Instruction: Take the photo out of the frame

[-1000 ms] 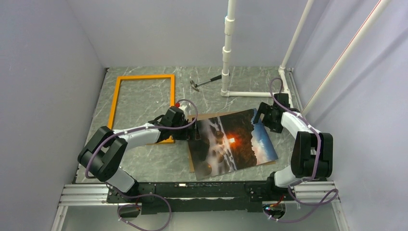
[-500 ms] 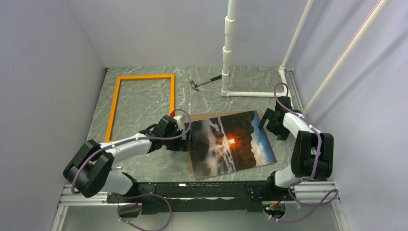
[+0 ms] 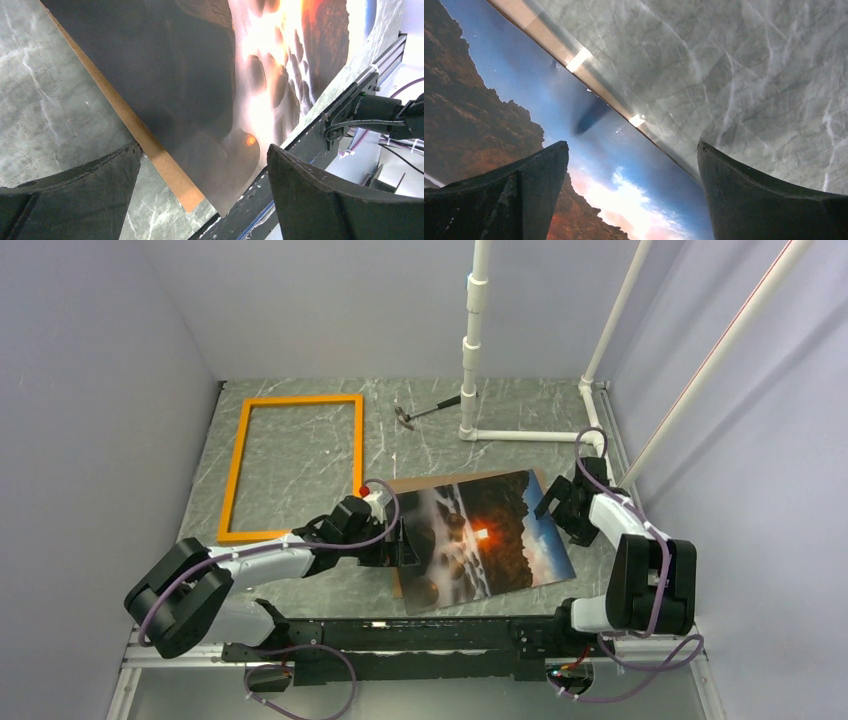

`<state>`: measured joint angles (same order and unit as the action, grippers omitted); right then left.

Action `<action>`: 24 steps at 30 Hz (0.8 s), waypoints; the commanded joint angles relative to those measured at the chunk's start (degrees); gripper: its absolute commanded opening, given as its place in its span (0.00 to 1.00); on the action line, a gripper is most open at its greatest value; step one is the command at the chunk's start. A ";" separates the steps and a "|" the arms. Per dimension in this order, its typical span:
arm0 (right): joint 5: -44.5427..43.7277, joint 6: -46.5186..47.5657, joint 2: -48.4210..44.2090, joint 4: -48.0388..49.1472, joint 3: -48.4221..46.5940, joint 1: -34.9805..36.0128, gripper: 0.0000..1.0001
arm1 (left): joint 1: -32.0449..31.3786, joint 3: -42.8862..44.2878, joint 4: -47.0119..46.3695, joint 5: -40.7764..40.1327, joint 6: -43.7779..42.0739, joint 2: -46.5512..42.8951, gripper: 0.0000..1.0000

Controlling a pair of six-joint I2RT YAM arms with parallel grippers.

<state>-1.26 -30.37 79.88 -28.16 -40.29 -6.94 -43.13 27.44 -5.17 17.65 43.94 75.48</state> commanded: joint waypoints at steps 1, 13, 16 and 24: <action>11.64 -6.27 -4.83 -1.33 3.82 0.96 1.00 | -1.74 -2.10 -0.97 1.29 3.74 -0.54 1.00; -3.73 -5.39 -9.56 -12.37 -4.24 0.34 1.00 | -1.33 4.44 18.28 -9.52 -2.87 -9.14 0.99; -7.18 -4.09 -11.38 -14.85 -7.59 0.60 1.00 | 0.85 7.45 26.13 -11.82 -6.35 -12.15 1.00; -4.72 4.32 -19.58 -18.52 -18.01 6.43 1.00 | 5.62 21.10 39.05 -15.63 -15.95 -22.96 0.99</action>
<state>-5.91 -31.33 65.91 -44.01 -51.59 -3.25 -39.27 40.82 26.35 5.58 34.89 59.37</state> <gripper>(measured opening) 0.994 0.994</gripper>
